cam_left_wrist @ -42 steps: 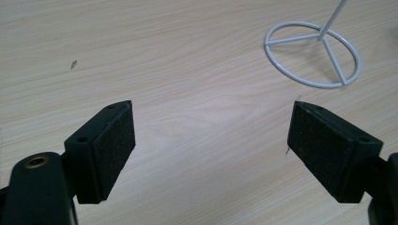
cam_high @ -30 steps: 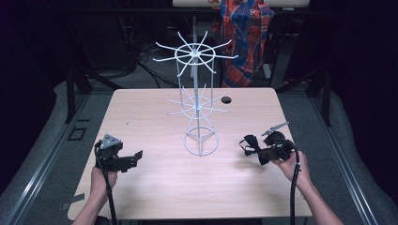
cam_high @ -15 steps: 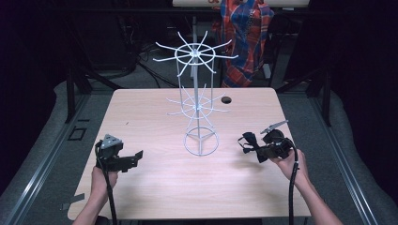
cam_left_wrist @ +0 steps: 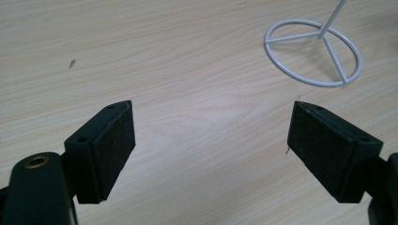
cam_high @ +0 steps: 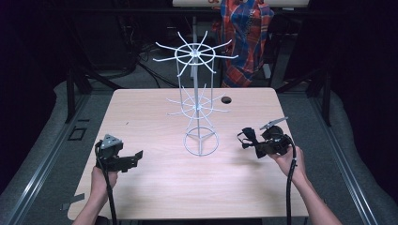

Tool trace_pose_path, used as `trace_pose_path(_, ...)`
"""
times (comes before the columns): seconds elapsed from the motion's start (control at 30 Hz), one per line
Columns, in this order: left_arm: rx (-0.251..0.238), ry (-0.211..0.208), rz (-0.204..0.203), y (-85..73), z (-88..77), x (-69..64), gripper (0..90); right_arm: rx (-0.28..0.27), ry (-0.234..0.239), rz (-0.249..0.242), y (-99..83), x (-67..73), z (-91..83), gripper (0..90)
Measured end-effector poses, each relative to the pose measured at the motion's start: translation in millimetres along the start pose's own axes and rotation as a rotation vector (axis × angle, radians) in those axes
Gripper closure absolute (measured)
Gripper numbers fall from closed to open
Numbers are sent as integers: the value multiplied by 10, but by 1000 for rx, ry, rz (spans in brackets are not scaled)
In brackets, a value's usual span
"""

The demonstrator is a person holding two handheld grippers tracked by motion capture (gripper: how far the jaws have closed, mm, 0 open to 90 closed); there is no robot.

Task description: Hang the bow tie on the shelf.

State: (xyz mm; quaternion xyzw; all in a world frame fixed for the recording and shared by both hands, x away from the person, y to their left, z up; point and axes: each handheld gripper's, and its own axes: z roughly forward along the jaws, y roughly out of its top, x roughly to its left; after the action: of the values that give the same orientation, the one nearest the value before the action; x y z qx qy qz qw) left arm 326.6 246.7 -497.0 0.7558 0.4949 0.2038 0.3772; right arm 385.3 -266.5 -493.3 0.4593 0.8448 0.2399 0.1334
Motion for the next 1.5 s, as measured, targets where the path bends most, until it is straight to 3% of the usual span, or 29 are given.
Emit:
trace_pose_path(0.13,-1,0,1,0,0,-1,157,-19,-10,-15,37,28,-35,819)
trace_pose_path(0.37,1,2,1,1,1,-2,157,-82,14,0,157,75,-101,819)
trace_pose_path(0.77,-3,4,-5,-8,-4,8,157,-134,41,13,328,88,-109,819)
trace_pose_path(0.93,-2,5,-3,-6,-1,3,157,-145,42,7,340,97,-132,820)
trace_pose_path(1.17,-2,3,-4,-4,-3,-1,157,-202,69,27,345,83,-277,819)
trace_pose_path(1.5,-7,-5,-3,-7,-15,1,157,-226,89,26,347,89,-393,819)
